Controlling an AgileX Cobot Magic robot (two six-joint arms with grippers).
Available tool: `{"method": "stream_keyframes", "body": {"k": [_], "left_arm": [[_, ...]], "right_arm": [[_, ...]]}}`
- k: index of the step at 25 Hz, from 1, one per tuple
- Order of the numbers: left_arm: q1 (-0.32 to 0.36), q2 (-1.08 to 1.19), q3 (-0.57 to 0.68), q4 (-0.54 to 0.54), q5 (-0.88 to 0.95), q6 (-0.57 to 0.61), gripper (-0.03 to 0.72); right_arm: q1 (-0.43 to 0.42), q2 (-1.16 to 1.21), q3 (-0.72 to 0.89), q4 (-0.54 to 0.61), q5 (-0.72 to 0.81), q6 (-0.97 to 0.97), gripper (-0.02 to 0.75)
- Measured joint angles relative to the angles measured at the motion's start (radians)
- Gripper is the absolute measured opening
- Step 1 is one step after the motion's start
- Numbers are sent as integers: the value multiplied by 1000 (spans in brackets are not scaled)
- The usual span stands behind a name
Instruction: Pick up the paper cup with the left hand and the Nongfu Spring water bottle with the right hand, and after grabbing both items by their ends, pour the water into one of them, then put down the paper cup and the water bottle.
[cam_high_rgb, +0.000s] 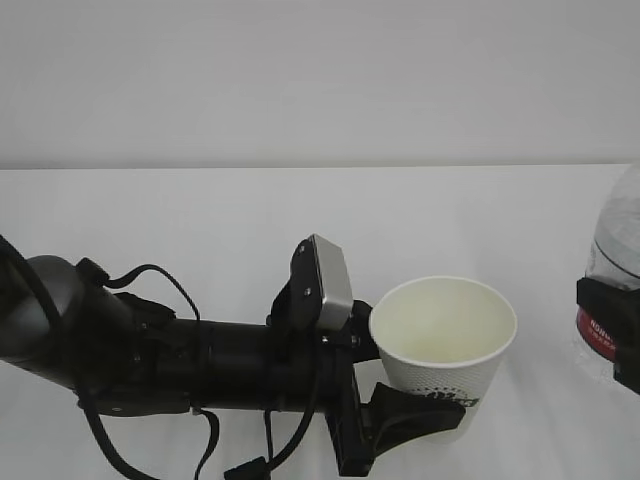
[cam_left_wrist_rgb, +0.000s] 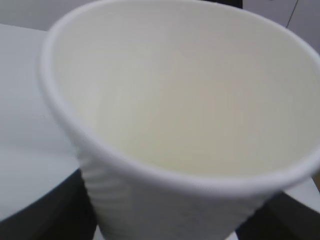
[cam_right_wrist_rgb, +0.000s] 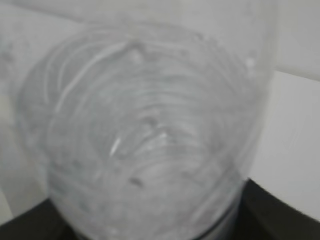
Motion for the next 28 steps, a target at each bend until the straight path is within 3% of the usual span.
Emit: {"method": "stream_keyframes", "body": {"k": [7,28], "left_arm": [[0,0,0,4,17,-12,545],[0,0,0,22,26,-25,543]], "right_arm": [[0,-1,-12,-4,82,-107,449],[0,-1,-17,-4,84,-389,449]]}}
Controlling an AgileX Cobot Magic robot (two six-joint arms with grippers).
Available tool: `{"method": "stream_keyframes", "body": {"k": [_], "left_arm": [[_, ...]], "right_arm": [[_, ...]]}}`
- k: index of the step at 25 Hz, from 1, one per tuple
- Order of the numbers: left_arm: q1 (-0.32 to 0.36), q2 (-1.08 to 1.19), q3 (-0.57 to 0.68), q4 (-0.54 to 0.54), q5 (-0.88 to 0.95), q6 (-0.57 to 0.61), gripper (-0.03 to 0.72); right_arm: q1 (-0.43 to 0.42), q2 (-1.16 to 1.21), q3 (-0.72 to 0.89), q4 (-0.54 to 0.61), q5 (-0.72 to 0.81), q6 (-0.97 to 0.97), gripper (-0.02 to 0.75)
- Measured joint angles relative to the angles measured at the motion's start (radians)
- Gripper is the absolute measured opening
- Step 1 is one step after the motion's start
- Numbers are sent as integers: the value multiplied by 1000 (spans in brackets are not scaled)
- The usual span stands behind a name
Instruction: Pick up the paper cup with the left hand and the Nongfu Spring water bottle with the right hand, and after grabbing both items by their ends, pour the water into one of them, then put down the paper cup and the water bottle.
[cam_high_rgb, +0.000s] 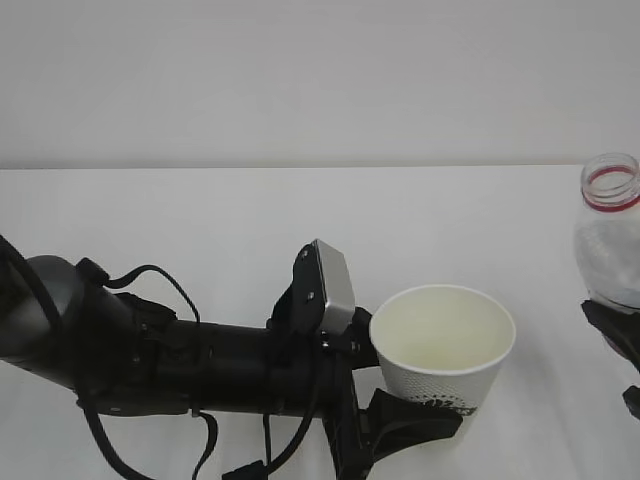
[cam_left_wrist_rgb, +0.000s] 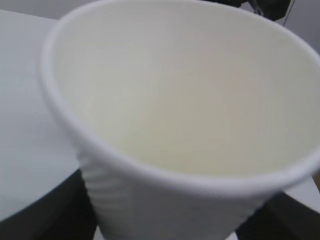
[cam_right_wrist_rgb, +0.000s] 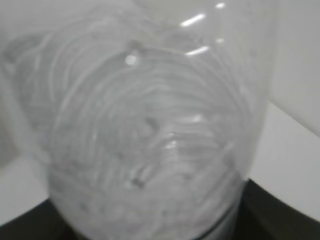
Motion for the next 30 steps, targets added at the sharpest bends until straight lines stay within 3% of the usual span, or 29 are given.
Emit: {"method": "stream_keyframes", "body": {"k": [30], "left_arm": [[-31,0,0,38,-7,-9,543]], "right_arm": [[0,0,0,0,-14,-372,449]]}}
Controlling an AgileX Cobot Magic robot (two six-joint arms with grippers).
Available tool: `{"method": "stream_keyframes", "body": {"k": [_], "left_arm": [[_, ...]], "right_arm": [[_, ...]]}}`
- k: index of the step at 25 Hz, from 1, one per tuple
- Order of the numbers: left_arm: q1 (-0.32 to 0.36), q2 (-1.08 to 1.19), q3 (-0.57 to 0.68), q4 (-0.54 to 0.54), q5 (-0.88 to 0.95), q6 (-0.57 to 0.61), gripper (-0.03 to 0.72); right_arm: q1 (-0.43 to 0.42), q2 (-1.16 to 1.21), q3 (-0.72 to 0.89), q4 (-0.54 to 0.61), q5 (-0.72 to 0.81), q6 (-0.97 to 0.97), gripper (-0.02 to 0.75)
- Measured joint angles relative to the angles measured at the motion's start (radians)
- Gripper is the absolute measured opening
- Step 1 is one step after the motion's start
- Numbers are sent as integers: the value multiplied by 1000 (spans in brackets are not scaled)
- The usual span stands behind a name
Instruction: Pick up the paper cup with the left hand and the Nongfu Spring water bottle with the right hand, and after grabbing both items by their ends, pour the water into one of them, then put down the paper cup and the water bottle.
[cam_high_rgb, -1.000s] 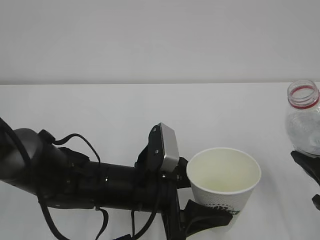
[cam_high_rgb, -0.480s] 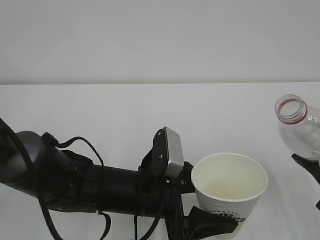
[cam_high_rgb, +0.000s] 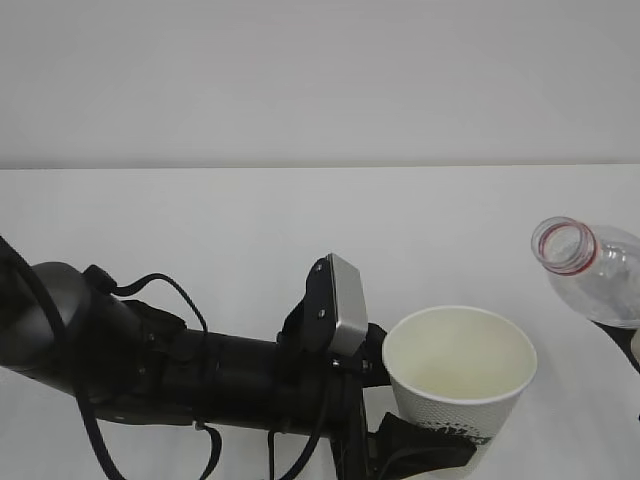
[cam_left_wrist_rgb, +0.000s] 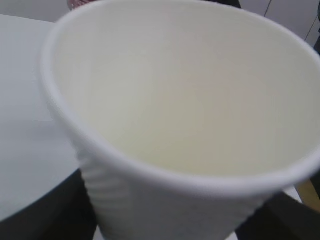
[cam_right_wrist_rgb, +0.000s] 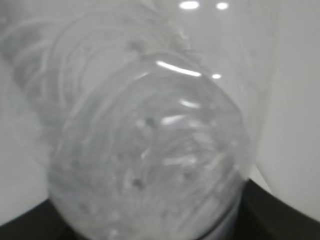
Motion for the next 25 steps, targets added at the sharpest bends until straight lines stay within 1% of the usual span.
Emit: {"method": "stream_keyframes", "body": {"k": [6,11,21,25], "left_arm": [[0,0,0,14,0,-1,543],[0,0,0,36,0,-2,543],[0,0,0,42,-20,-3,543],[0,0,0,42,-21,-5,543]], "right_arm": [[0,0,0,22,-32,-70,449],[0,0,0,74,-48,-127,449],[0,0,0,98,-81,-195,449],[0,0,0,131,-86,-246,449]]}}
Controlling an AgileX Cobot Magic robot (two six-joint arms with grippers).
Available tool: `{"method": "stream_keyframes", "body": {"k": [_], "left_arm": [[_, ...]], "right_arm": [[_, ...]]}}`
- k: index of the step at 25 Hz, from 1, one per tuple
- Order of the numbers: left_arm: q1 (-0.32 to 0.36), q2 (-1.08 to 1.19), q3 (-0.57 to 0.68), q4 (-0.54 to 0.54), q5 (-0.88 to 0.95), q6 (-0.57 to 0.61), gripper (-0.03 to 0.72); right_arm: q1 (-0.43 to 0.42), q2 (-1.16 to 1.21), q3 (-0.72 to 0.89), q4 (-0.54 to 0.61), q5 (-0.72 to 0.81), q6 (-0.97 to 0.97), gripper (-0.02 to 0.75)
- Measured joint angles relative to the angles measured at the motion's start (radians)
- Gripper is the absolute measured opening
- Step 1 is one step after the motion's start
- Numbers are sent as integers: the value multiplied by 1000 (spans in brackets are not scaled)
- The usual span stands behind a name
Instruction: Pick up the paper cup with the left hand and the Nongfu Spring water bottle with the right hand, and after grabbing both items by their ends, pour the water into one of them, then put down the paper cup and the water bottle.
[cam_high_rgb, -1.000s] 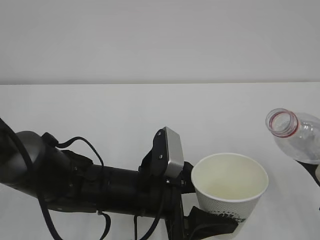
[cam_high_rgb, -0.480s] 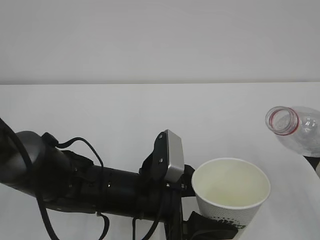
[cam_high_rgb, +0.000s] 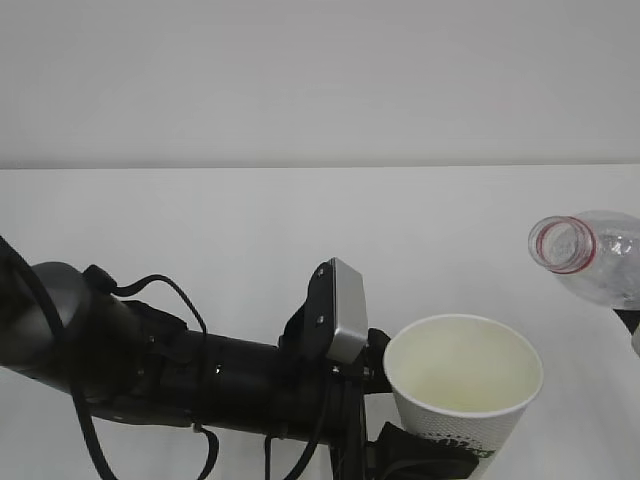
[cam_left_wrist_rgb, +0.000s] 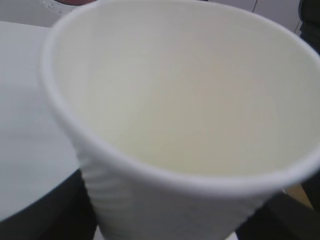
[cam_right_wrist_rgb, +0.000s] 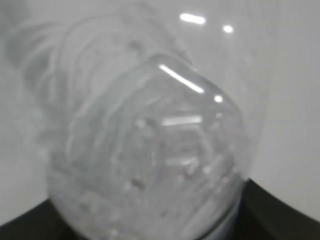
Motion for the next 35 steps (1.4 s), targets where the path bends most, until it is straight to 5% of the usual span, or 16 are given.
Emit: {"method": "stream_keyframes", "body": {"k": [35], "left_arm": [[0,0,0,0,-3,0,543]], "right_arm": [[0,0,0,66,-101,-244,449]]}}
